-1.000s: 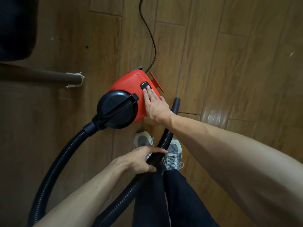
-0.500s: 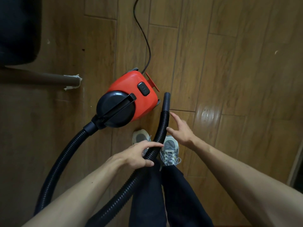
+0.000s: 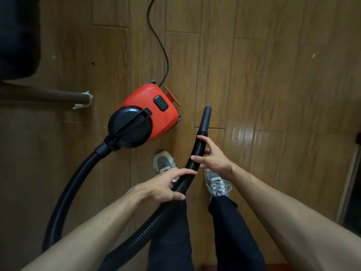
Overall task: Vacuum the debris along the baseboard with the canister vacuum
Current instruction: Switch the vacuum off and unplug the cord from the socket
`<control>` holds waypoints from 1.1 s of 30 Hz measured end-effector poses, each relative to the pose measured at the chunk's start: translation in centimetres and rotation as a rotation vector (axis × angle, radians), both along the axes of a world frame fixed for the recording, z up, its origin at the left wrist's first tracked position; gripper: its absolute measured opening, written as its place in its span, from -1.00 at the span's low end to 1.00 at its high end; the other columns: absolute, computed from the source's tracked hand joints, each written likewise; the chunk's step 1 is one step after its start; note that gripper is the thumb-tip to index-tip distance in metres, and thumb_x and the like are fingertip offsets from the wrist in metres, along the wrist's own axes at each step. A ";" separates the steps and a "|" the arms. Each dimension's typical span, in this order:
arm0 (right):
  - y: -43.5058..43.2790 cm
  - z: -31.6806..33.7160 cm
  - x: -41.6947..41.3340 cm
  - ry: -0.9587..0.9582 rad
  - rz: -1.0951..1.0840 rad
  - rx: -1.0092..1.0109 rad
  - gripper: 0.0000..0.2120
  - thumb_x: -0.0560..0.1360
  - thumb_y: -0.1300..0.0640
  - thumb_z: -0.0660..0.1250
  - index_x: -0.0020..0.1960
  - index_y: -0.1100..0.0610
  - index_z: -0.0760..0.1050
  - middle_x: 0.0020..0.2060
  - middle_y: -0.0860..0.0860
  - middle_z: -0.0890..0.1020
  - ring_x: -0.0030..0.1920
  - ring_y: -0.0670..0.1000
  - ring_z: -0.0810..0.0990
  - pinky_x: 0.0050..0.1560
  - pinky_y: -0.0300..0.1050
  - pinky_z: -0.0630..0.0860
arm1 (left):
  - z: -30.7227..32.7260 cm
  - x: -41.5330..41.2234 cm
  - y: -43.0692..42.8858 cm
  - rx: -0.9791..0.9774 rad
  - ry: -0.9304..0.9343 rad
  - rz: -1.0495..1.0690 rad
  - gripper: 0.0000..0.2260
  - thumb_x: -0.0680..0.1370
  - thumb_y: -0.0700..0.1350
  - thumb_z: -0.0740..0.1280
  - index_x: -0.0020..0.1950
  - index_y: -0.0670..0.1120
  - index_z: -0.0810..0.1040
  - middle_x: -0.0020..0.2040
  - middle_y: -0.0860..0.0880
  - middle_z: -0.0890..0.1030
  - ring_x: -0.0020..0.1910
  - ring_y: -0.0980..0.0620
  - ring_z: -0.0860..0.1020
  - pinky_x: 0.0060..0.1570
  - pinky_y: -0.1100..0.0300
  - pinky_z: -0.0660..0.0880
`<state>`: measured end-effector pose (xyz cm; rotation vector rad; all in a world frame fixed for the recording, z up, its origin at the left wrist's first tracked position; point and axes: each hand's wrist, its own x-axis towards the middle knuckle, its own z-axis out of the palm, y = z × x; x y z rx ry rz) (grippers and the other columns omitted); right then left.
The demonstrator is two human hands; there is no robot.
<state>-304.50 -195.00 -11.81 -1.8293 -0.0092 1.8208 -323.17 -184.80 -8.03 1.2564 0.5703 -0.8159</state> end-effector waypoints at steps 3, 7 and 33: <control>-0.7 0.2 0.9 -0.008 -0.016 -0.002 -0.30 0.46 0.36 0.45 0.46 -0.07 0.27 0.05 0.11 0.51 0.10 0.14 0.61 0.09 0.21 0.62 | 0.5 0.5 -1.0 0.003 0.001 0.050 -0.29 0.50 -0.18 0.46 0.49 0.30 0.24 0.41 0.08 0.37 -0.20 0.29 0.59 -0.16 0.32 0.53; -1.7 0.0 1.9 0.034 0.029 0.013 -0.28 0.47 0.39 0.43 0.48 -0.06 0.24 0.05 0.12 0.50 0.09 0.14 0.61 0.06 0.24 0.62 | 1.0 0.8 -2.3 0.013 0.065 0.088 -0.31 0.52 -0.19 0.44 0.48 0.33 0.24 0.22 0.07 0.45 -0.22 0.28 0.58 -0.06 0.23 0.59; -7.9 -12.3 -2.4 -0.132 0.236 -0.033 -0.12 0.39 0.35 0.50 0.48 -0.17 0.13 0.10 0.05 0.51 0.15 0.12 0.60 0.13 0.16 0.61 | -9.2 -3.1 -11.5 0.352 0.182 0.039 -0.25 0.51 -0.07 0.47 0.53 0.33 0.13 0.48 0.00 0.39 0.41 0.00 0.39 0.29 0.10 0.34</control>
